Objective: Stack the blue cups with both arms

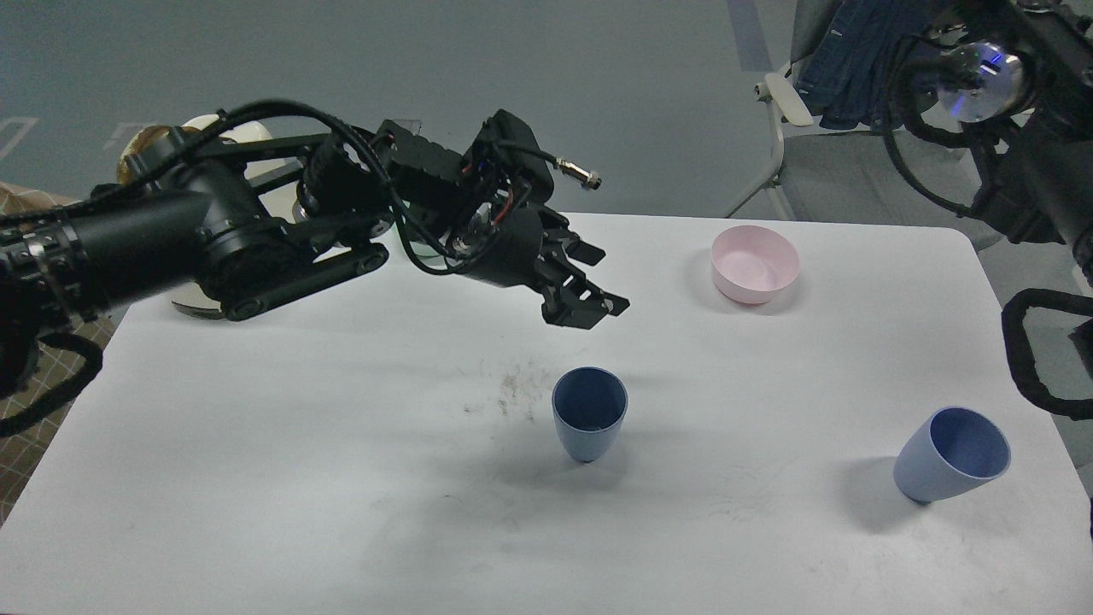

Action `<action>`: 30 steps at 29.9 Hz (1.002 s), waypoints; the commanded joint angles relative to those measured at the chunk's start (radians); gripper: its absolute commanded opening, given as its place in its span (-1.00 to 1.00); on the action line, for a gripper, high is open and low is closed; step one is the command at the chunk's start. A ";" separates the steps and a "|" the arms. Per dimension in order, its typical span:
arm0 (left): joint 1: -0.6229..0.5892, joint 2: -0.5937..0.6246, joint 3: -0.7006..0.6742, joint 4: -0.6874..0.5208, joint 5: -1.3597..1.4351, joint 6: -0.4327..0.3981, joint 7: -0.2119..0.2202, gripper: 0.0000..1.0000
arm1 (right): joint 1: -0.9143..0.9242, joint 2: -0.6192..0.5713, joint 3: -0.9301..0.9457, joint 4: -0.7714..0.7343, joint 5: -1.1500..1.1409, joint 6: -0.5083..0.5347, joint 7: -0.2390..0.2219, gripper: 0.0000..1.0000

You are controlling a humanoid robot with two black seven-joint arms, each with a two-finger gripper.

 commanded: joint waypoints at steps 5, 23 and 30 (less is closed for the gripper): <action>-0.054 0.043 -0.067 0.206 -0.469 0.009 0.000 0.91 | 0.003 -0.343 -0.388 0.345 -0.013 0.000 0.000 1.00; 0.013 -0.033 -0.066 0.373 -0.967 0.032 0.000 0.91 | -0.337 -1.198 -0.468 1.195 -0.812 -0.056 0.000 1.00; 0.016 -0.062 -0.064 0.373 -0.964 0.032 0.000 0.91 | -0.588 -1.220 -0.529 1.205 -0.812 -0.376 0.000 1.00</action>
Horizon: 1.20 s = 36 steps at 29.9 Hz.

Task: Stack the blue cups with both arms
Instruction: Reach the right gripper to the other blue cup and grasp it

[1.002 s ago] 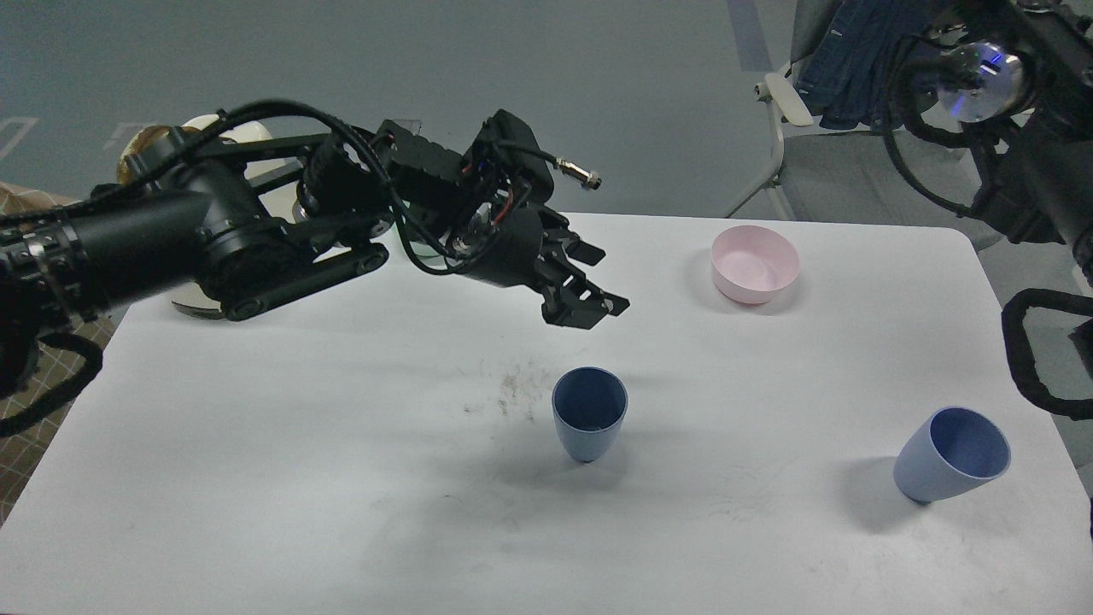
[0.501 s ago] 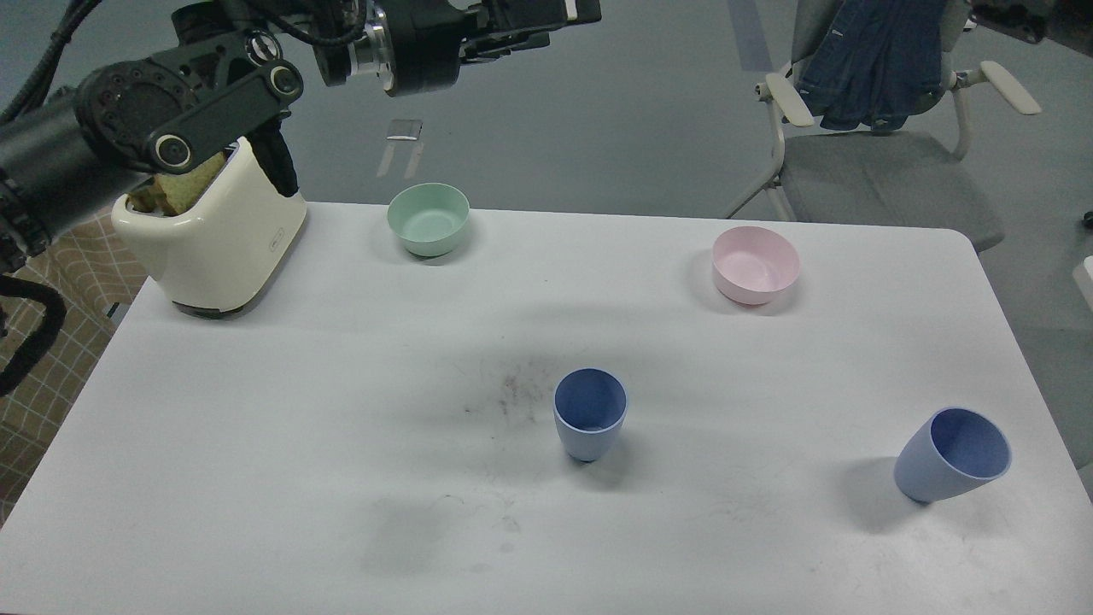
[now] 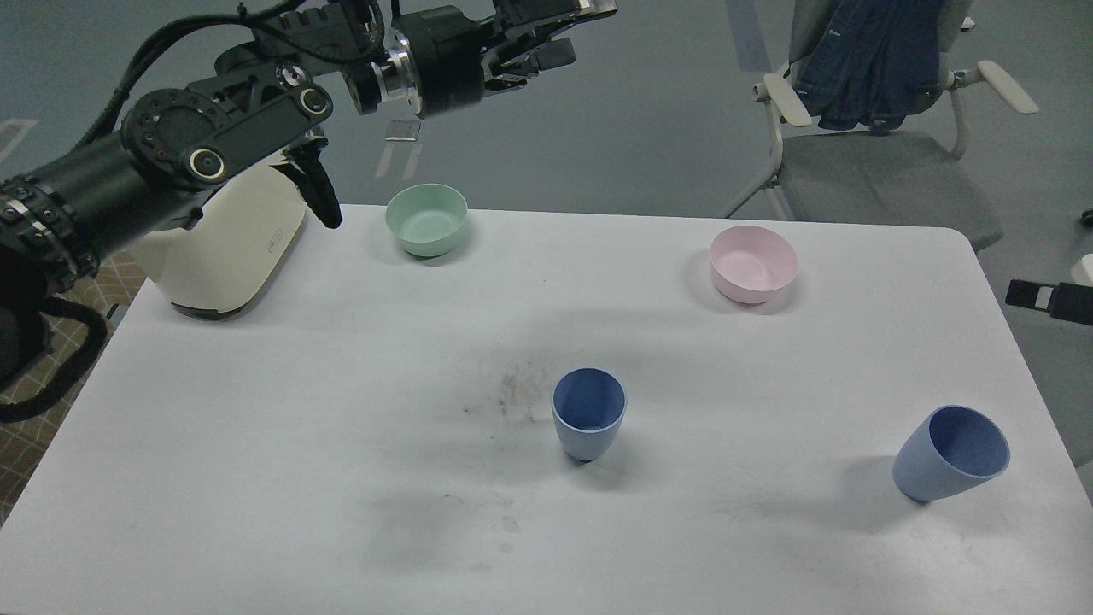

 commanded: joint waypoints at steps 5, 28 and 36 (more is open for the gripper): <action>0.009 -0.019 0.003 0.000 0.006 0.000 0.000 0.91 | -0.141 0.023 -0.100 -0.002 0.001 -0.254 0.000 1.00; 0.023 -0.022 0.007 0.000 0.007 0.001 0.000 0.91 | -0.190 0.105 -0.130 -0.071 -0.033 -0.208 0.000 1.00; 0.024 -0.019 0.012 0.000 0.009 0.003 0.000 0.91 | -0.193 0.147 -0.130 -0.080 -0.039 -0.208 0.000 -0.10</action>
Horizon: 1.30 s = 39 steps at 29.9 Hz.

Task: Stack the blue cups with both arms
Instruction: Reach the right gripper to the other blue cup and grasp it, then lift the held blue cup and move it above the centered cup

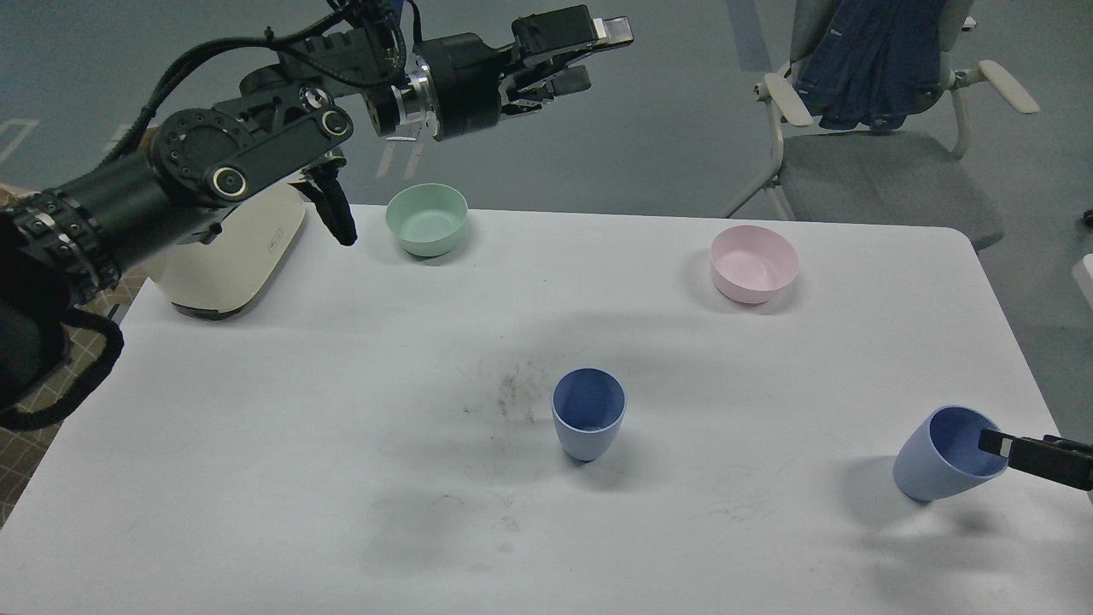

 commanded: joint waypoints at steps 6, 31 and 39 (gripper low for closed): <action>0.006 0.000 0.000 0.000 0.001 0.000 0.000 0.91 | -0.005 0.030 -0.002 -0.001 -0.014 0.001 -0.031 -1.00; 0.005 0.002 0.000 0.003 0.004 0.000 0.000 0.91 | 0.372 -0.051 0.012 0.085 -0.106 0.184 -0.050 -1.00; 0.005 0.000 0.001 0.015 0.006 0.000 0.000 0.91 | 0.634 0.243 -0.009 -0.103 -0.133 0.323 -0.050 -1.00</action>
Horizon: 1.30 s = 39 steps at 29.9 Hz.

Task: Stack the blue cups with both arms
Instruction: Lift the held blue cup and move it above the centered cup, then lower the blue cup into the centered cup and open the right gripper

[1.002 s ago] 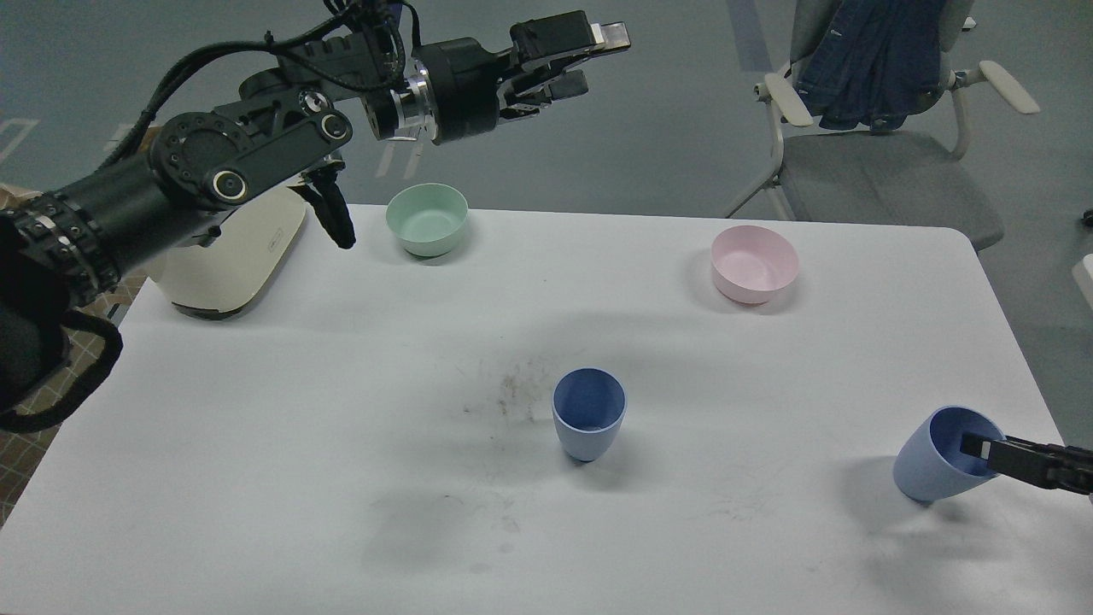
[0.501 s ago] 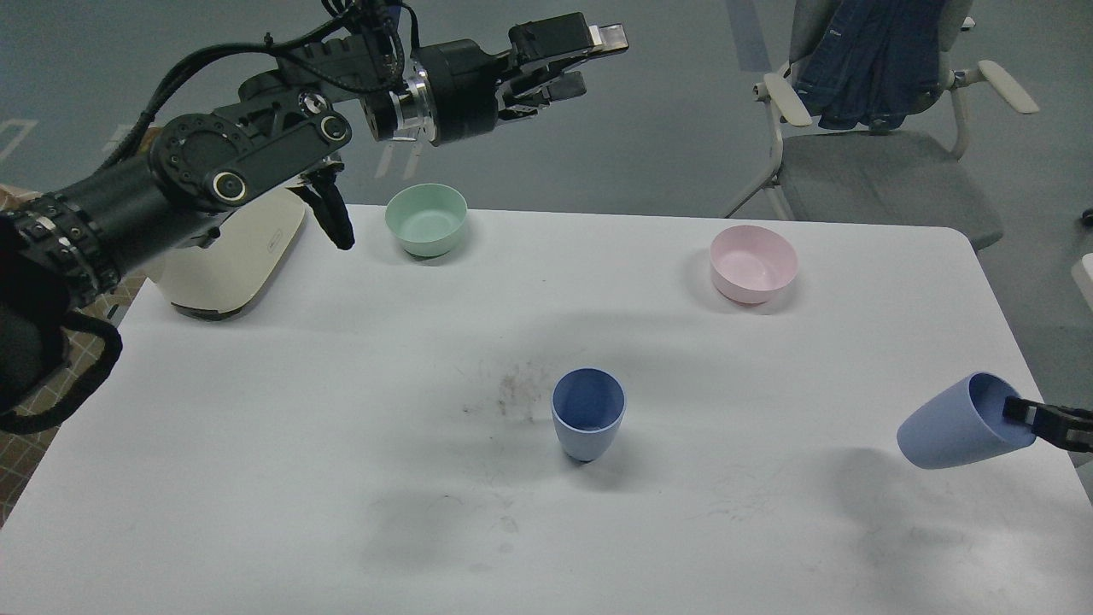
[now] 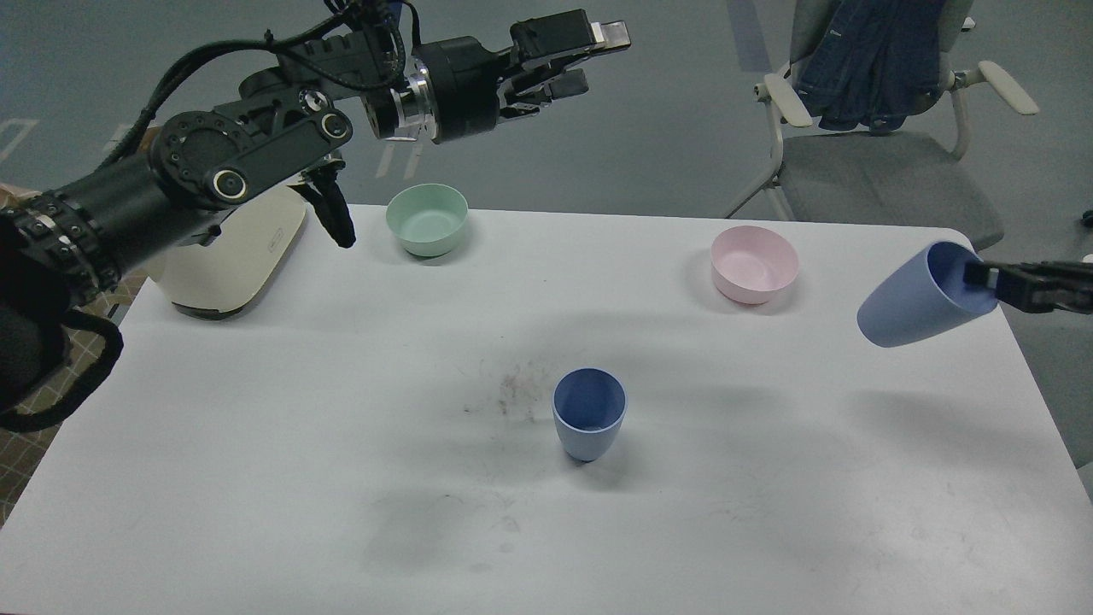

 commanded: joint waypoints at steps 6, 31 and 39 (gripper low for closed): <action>-0.001 -0.001 0.002 0.044 0.002 0.000 0.000 0.91 | 0.447 0.434 -0.352 -0.126 0.064 0.055 0.003 -1.00; -0.010 -0.001 0.002 0.088 0.005 0.000 0.000 0.91 | 0.586 0.830 -0.556 0.013 0.180 -0.041 0.000 -1.00; -0.012 -0.001 0.002 0.088 0.005 0.000 0.000 0.91 | 0.588 0.841 -0.574 0.010 0.177 -0.043 0.000 -1.00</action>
